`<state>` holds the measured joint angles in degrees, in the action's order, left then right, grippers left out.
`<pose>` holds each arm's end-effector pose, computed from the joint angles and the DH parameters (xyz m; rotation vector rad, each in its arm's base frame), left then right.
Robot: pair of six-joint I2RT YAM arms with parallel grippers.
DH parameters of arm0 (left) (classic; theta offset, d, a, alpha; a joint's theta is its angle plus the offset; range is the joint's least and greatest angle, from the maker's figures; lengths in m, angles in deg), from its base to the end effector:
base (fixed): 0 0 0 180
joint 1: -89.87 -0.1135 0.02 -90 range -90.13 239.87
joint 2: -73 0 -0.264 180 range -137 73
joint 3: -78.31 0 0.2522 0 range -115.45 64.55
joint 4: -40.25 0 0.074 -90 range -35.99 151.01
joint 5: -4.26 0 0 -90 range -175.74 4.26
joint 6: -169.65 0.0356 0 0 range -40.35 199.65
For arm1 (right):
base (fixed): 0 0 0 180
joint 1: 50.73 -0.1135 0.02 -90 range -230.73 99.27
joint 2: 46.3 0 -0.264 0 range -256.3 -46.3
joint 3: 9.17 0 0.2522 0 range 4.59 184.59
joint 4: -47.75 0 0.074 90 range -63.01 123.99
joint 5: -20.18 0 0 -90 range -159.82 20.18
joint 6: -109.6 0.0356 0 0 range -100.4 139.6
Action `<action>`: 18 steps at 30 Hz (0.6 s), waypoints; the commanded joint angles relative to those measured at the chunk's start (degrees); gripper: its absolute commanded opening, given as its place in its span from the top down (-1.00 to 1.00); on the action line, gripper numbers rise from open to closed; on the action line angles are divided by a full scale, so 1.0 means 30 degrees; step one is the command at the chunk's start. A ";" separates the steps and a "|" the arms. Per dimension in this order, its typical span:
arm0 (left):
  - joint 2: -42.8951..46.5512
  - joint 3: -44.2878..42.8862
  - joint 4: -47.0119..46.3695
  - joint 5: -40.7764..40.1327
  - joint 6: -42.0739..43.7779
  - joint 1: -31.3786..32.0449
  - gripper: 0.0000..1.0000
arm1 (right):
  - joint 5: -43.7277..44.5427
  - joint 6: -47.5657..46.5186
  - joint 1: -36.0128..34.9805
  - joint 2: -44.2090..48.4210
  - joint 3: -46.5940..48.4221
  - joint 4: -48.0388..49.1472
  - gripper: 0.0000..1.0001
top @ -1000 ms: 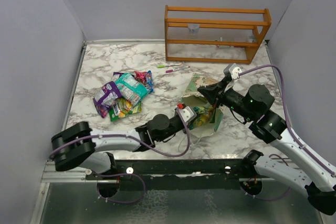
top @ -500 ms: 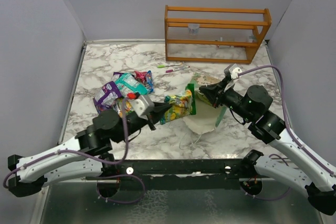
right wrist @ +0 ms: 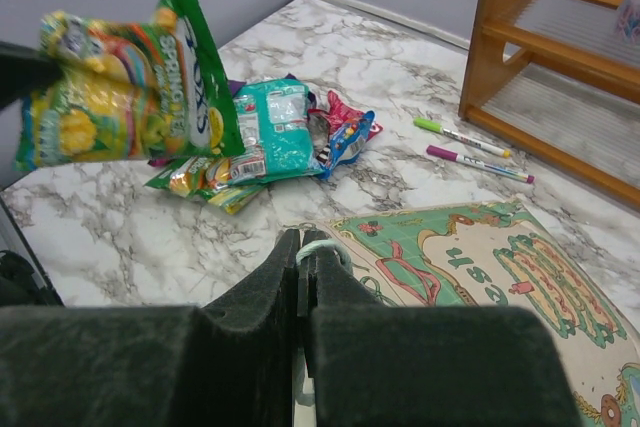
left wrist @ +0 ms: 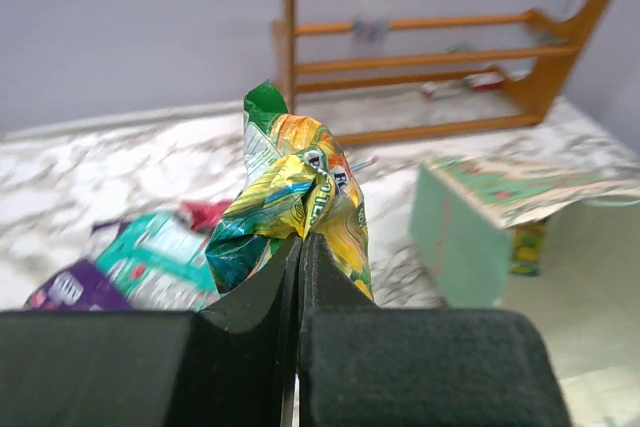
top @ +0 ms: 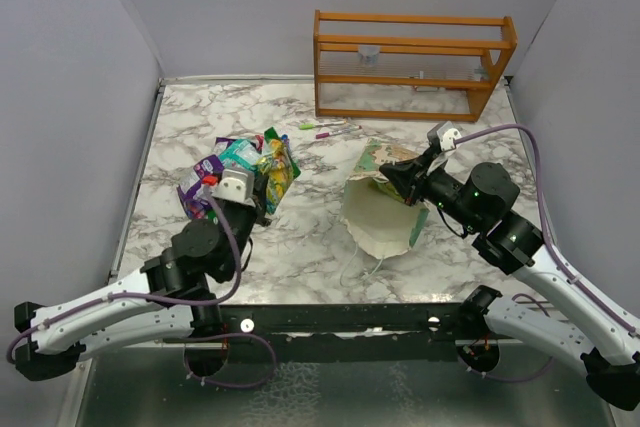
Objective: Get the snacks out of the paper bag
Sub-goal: Place the snack at the center of the board.
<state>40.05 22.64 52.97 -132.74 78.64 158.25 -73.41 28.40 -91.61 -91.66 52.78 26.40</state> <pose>0.0713 -0.1093 0.3716 0.1606 1.4568 -0.4175 0.1387 0.1230 0.3643 -0.5174 1.6221 0.7063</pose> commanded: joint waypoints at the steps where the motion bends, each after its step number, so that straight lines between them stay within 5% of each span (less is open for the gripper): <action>1: -0.0344 0.2059 -0.1339 -0.5030 -0.2145 -0.0140 1.00 | 0.0518 0.0165 -0.0032 -0.0019 -0.0070 0.0500 0.96; 12: -0.1795 0.5385 0.0958 -0.0801 -1.2065 -0.4083 1.00 | -0.0025 0.0534 -0.0027 -0.0388 -0.0080 0.0664 0.96; 16: -0.3567 0.5277 0.4781 -0.2119 -1.6411 -0.4306 1.00 | -0.0047 0.0675 -0.0037 -0.0049 -0.0115 0.0473 0.96; 18: -0.4249 0.4891 0.6976 -0.2887 -1.8519 -0.4336 0.47 | -0.0061 0.0719 -0.0028 0.0114 -0.0160 0.0424 0.96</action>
<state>30.08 38.79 61.59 -138.58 40.74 145.66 -73.48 29.73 -91.61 -92.95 52.78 26.72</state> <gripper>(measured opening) 0.068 0.022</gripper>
